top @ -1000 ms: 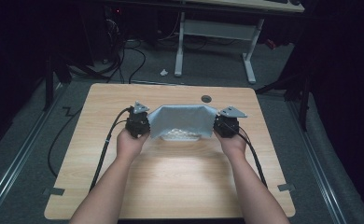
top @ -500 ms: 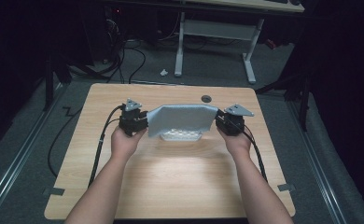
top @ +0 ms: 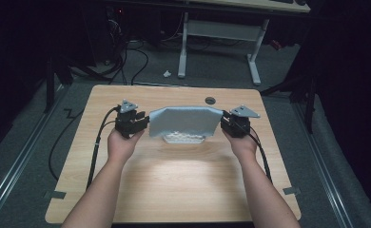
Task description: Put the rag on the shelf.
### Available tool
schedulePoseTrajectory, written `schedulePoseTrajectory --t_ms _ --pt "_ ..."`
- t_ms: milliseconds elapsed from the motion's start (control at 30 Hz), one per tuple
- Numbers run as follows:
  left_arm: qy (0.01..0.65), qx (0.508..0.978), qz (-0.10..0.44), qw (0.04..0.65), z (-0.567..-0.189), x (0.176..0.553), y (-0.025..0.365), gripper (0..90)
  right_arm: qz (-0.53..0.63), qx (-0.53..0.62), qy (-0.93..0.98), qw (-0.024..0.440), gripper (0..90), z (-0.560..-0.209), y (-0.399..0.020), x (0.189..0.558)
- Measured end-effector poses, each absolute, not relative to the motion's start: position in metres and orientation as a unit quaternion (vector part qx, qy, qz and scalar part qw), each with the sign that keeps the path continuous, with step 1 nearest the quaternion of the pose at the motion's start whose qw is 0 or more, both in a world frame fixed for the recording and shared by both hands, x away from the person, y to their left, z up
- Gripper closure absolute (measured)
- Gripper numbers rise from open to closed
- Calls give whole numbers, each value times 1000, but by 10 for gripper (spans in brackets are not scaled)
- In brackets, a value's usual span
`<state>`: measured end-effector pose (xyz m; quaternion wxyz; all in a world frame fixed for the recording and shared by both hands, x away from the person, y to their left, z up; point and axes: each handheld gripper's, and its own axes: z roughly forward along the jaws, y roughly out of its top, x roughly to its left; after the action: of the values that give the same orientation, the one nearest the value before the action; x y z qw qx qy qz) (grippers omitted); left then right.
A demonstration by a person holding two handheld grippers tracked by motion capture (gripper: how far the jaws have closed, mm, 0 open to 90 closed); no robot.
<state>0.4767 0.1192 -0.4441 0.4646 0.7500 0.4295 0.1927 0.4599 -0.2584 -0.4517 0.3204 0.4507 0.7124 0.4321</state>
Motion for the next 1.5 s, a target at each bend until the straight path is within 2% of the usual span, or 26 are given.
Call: schedulePoseTrajectory --t_ms 467,933,1367,1500 --pt "423 756 194 460 -446 475 113 629 454 452 692 334 713 -425 -266 458" --pt "442 746 206 454 -449 466 141 623 445 459 694 331 684 -425 -276 451" --pt "439 736 232 461 -447 432 178 565 438 448 703 335 571 -426 -280 420" --pt "429 740 227 465 -456 408 185 510 431 433 718 332 488 -429 -278 402"
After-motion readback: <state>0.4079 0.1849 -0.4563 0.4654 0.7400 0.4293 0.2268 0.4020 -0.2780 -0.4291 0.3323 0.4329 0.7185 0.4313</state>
